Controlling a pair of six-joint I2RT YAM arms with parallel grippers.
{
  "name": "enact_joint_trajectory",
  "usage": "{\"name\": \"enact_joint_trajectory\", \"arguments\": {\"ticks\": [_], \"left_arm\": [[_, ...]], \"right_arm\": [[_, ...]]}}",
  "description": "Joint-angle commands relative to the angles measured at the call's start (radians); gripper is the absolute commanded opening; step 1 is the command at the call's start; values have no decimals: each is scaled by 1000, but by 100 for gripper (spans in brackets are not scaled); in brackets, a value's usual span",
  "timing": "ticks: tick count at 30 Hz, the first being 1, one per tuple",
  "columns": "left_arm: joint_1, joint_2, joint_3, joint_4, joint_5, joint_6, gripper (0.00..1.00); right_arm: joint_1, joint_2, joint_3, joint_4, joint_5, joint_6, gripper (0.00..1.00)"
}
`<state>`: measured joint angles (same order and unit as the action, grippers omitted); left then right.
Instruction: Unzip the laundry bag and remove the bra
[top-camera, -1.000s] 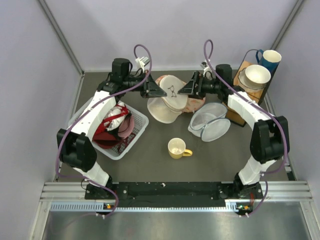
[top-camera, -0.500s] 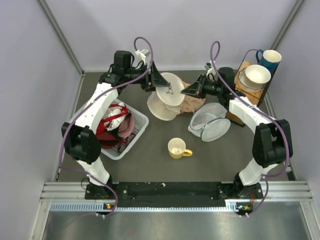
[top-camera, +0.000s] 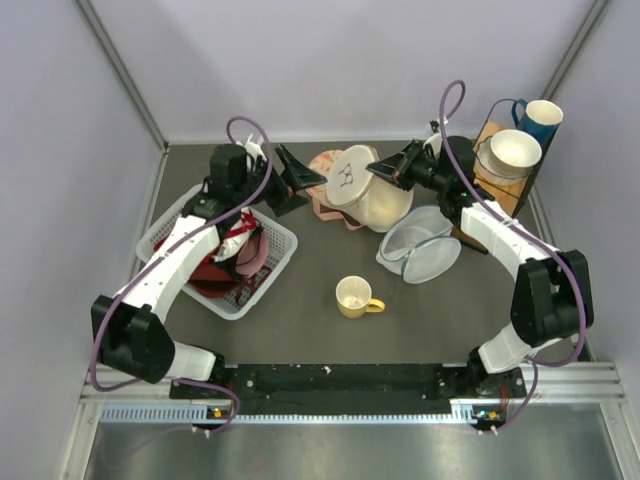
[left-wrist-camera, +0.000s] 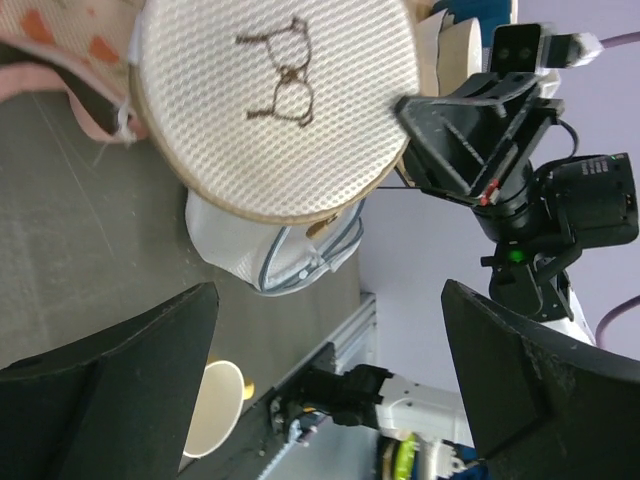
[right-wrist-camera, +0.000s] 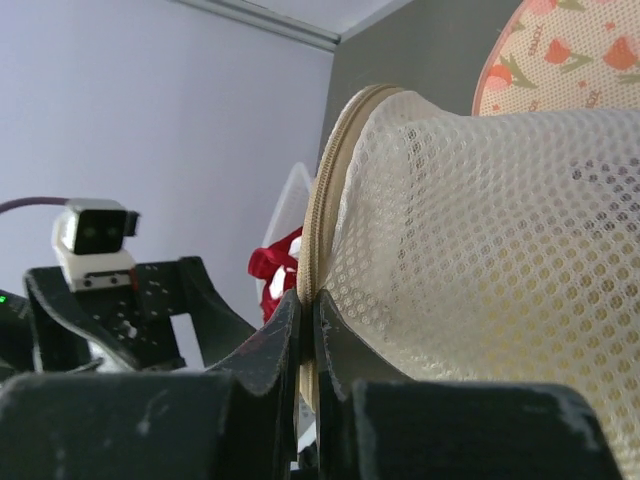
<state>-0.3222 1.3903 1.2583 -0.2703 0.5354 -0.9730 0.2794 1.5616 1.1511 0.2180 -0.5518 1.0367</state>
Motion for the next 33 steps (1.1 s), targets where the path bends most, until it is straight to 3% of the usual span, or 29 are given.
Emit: {"name": "enact_joint_trajectory", "arguments": {"ticks": [1, 5, 14, 33], "left_arm": [[-32, -23, -111, 229, 0, -202, 99], [-69, -28, -170, 261, -40, -292, 99], [-66, 64, -264, 543, -20, -527, 99], [-89, 156, -181, 479, -54, -552, 99]], "right_arm": [[24, -20, 9, 70, 42, 29, 0], [30, -26, -4, 69, 65, 33, 0], [35, -34, -7, 107, 61, 60, 0], [38, -34, -11, 132, 72, 92, 0]]}}
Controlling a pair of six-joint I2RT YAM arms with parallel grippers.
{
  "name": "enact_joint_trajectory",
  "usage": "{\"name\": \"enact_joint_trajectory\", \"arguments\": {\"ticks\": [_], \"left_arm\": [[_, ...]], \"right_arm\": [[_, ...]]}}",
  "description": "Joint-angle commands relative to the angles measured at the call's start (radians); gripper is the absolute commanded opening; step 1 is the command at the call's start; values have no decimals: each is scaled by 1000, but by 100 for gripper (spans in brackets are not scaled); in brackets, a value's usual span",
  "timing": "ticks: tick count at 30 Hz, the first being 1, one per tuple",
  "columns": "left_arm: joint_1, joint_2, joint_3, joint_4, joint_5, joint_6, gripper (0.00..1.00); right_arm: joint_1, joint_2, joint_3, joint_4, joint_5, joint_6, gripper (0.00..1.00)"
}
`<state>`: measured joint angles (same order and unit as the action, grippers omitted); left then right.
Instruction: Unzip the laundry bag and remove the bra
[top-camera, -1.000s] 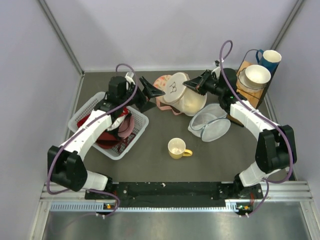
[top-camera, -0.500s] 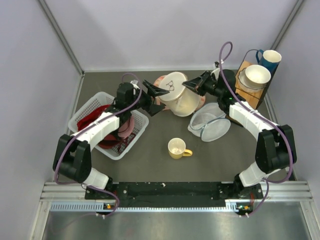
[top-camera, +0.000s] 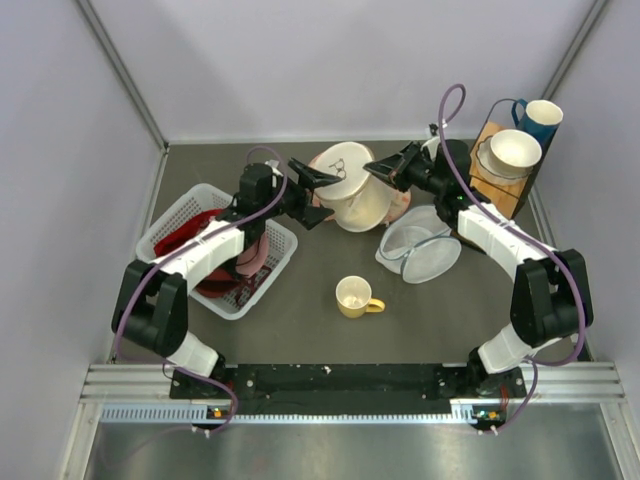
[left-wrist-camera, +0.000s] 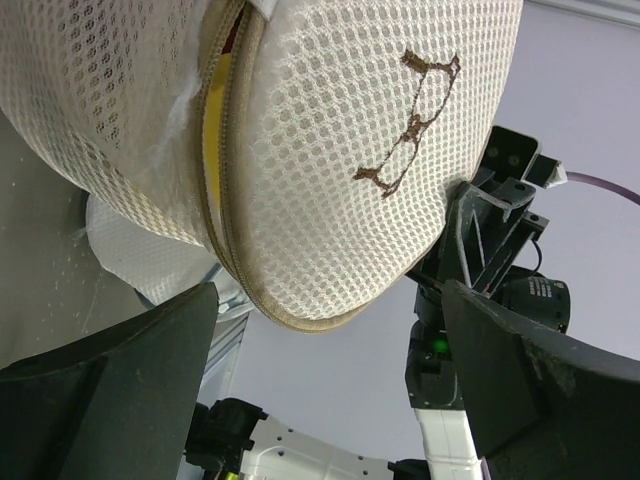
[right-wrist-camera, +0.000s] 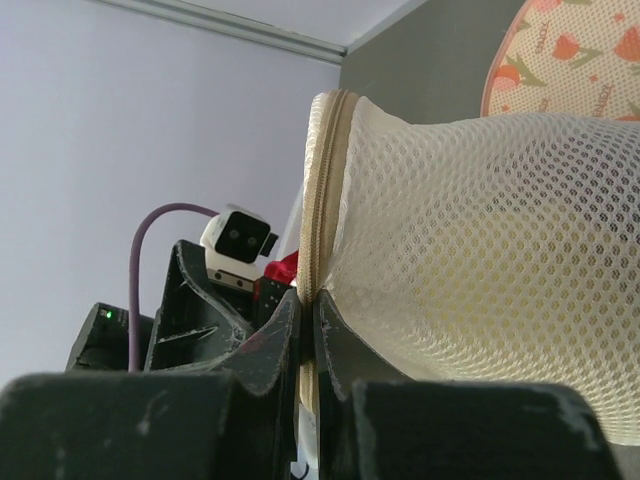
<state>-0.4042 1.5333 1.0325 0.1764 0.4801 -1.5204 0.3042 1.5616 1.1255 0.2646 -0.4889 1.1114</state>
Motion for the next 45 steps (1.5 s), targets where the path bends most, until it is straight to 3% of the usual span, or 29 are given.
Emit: {"name": "enact_joint_trajectory", "arguments": {"ticks": [1, 5, 12, 15, 16, 18, 19, 20, 21, 22, 23, 24, 29, 31, 36, 45], "left_arm": [[-2, 14, 44, 34, 0, -6, 99], [1, 53, 98, 12, -5, 3, 96], [-1, 120, 129, 51, -6, 3, 79], [4, 125, 126, 46, -8, 9, 65], [7, 120, 121, 48, -9, 15, 41], [21, 116, 115, 57, -9, 19, 5], [25, 116, 116, 57, -3, 22, 0], [31, 114, 116, 64, 3, 25, 0], [42, 113, 121, 67, 20, 44, 0], [47, 114, 159, 20, 29, 67, 0], [51, 122, 194, -26, 37, 98, 0], [53, 126, 231, -85, 38, 159, 0], [47, 140, 345, -178, 32, 209, 0], [47, 139, 356, -212, 17, 221, 0], [31, 116, 383, -301, -49, 287, 0], [5, 67, 431, -426, -170, 388, 0]], "right_arm": [[12, -31, 16, 85, 3, 21, 0], [13, -46, 2, 96, -5, 33, 0], [12, -61, -21, 97, -8, 41, 0], [12, -64, -21, 85, -16, 30, 0], [10, -64, -21, 78, -20, 27, 0], [10, -64, -21, 68, -34, 13, 0], [9, -64, -17, 62, -43, 1, 0], [9, -60, -1, 41, -63, -59, 0], [12, -54, 67, -108, -71, -120, 1], [21, -52, 113, -211, -66, -192, 15], [26, -54, 153, -331, -24, -328, 36], [29, -66, 186, -458, 13, -375, 43], [41, -230, 105, -553, 235, -453, 59], [64, -259, 97, -599, 274, -472, 60], [252, -276, 163, -666, 386, -521, 58], [351, -92, 335, -743, 415, -481, 52]]}}
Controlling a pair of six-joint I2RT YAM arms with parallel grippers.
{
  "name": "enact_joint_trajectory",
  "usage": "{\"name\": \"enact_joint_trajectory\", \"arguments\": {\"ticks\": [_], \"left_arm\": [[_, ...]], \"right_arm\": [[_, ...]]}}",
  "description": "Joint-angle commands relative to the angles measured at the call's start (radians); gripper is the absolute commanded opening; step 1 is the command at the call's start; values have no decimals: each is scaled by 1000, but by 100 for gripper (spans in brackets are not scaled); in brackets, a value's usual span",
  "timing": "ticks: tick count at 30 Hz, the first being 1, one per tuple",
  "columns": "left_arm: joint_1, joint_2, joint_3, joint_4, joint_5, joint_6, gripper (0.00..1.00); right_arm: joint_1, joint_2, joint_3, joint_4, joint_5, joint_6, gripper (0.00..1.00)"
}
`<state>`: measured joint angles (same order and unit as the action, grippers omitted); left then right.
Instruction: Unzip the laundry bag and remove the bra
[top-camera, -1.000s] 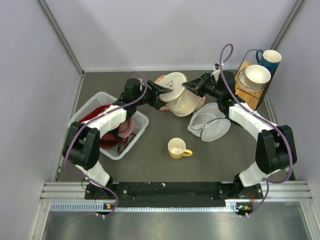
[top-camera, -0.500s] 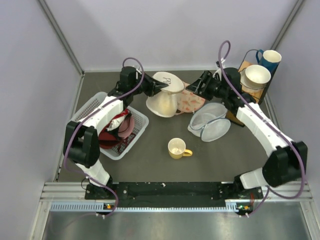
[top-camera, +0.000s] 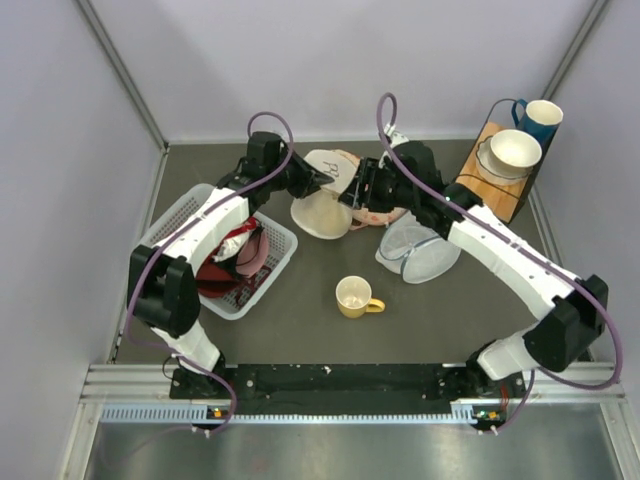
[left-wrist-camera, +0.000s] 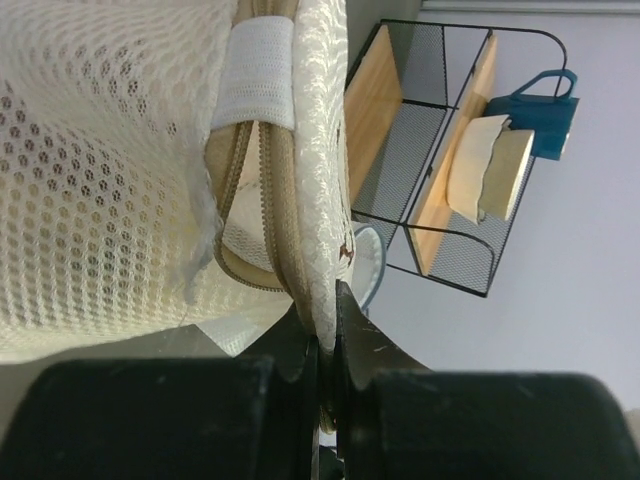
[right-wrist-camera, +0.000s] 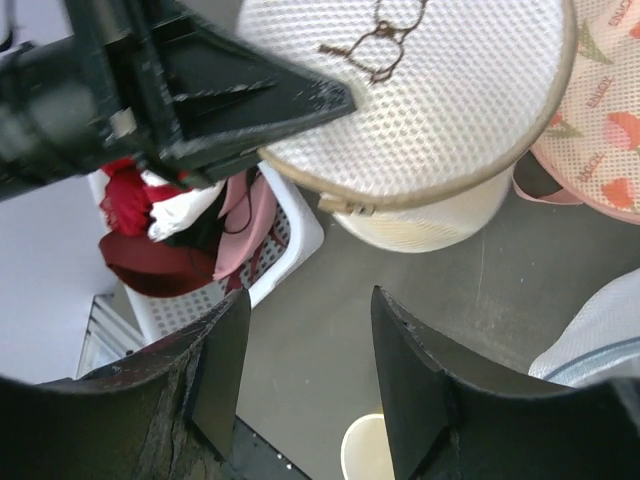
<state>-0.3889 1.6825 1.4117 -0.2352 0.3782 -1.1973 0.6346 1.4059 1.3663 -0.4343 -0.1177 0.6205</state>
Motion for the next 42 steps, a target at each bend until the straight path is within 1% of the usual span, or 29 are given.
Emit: {"name": "enact_joint_trajectory", "arguments": {"ticks": [1, 3, 6, 10, 16, 21, 23, 27, 28, 33, 34, 36, 39, 40, 41, 42], "left_arm": [[-11, -89, 50, -22, -76, 68, 0], [-15, -99, 52, -27, -90, 76, 0], [-19, -106, 55, -39, -99, 93, 0], [-24, -115, 50, -56, -119, 100, 0], [-25, -122, 43, -56, -128, 104, 0], [-28, -119, 50, -53, -130, 104, 0], [-28, -121, 50, -61, -137, 108, 0], [-27, -126, 50, -70, -160, 126, 0], [-27, -126, 53, -72, -160, 128, 0], [-27, -126, 63, -75, -168, 140, 0], [-27, -127, 63, -75, -168, 139, 0], [-27, -126, 63, -73, -164, 139, 0], [-27, -122, 67, -70, -148, 142, 0], [-27, -122, 70, -69, -147, 146, 0], [-27, -119, 70, -70, -131, 157, 0], [-27, -116, 84, -73, -122, 163, 0]], "right_arm": [[22, 74, 102, -44, 43, 16, 52], [23, 102, 122, -46, 35, 28, 53], [30, 137, 137, -47, 50, 41, 67], [54, 172, 169, -60, 98, 27, 76], [57, 219, 206, -64, 115, 33, 76], [63, 264, 246, -103, 213, 5, 75], [62, 254, 220, -106, 257, 4, 73], [62, 196, 163, -104, 320, -30, 66], [60, 168, 146, -104, 332, -37, 62], [50, 90, 56, -107, 337, -36, 51], [48, 84, 54, -106, 331, -33, 47], [50, 82, 63, -101, 308, -33, 47], [48, 96, 80, -52, 222, -59, 47], [45, 99, 82, -31, 143, -77, 48], [43, 103, 91, -3, 119, -106, 48], [33, 113, 93, 12, 52, -125, 48]]}}
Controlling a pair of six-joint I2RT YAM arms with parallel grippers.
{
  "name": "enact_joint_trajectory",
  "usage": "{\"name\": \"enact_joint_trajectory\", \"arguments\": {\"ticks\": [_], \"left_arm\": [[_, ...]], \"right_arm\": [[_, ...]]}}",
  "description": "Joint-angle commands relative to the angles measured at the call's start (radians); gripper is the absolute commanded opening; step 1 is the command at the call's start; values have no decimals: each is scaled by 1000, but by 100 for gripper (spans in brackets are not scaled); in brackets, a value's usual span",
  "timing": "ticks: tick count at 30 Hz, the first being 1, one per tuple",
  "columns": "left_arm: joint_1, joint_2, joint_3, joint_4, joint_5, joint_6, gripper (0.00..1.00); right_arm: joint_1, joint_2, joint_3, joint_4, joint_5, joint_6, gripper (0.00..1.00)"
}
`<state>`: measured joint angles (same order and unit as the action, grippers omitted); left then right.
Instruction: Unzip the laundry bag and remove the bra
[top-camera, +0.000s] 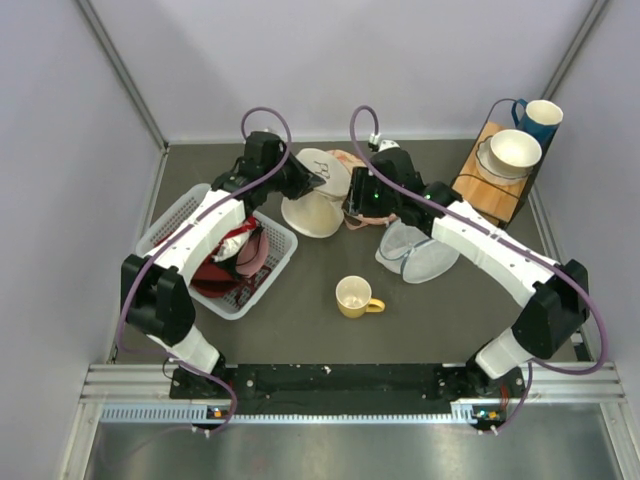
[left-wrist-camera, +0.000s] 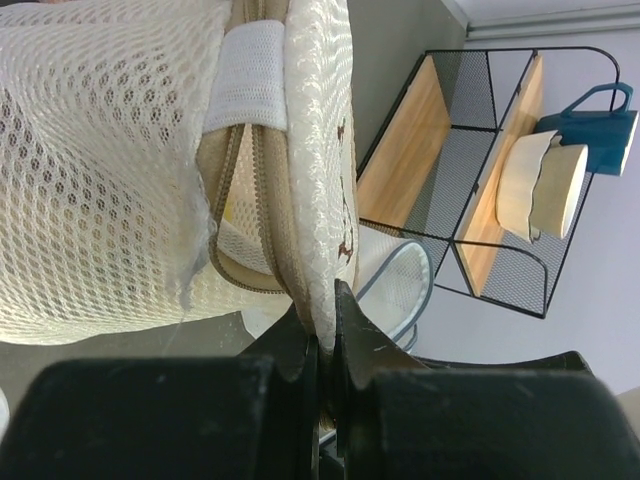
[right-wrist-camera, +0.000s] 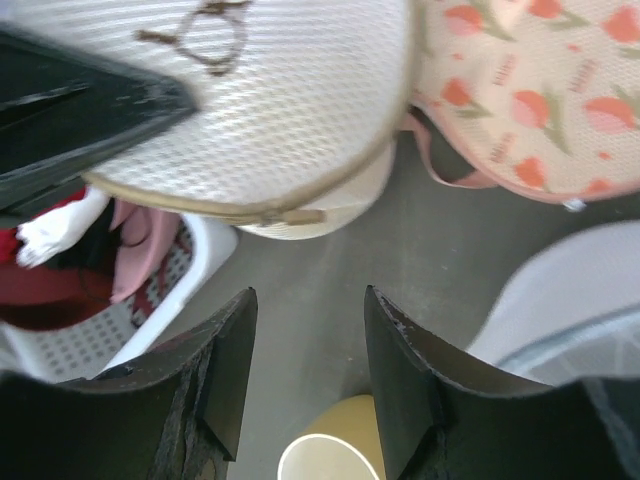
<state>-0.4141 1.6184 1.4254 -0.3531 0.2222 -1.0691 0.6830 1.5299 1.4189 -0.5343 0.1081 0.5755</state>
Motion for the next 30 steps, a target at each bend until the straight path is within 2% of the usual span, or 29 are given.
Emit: {"name": "enact_joint_trajectory", "arguments": {"ticks": [1, 6, 7, 8, 12, 15, 24, 29, 30], "left_arm": [[0, -43, 78, 39, 45, 44, 0], [12, -8, 150, 5, 150, 98, 0], [15, 4, 159, 6, 166, 107, 0], [17, 11, 171, -3, 180, 124, 0], [18, 21, 205, -7, 221, 133, 0], [18, 26, 208, -7, 230, 135, 0], [18, 41, 208, -4, 247, 126, 0], [18, 46, 211, 0, 249, 124, 0], [18, 46, 211, 0, 249, 124, 0]], "right_arm": [[-26, -10, 44, 118, -249, -88, 48], [-115, -5, 20, 187, -482, -121, 52], [-147, -8, 9, 204, -561, -121, 58], [-164, -4, -1, 209, -596, -124, 59], [-186, 9, -3, 209, -656, -155, 65], [-186, 22, 14, 211, -674, -170, 65], [-184, 49, 52, 224, -737, -170, 54], [-184, 38, 29, 224, -693, -178, 44], [-186, 35, 26, 224, -682, -178, 37]]}}
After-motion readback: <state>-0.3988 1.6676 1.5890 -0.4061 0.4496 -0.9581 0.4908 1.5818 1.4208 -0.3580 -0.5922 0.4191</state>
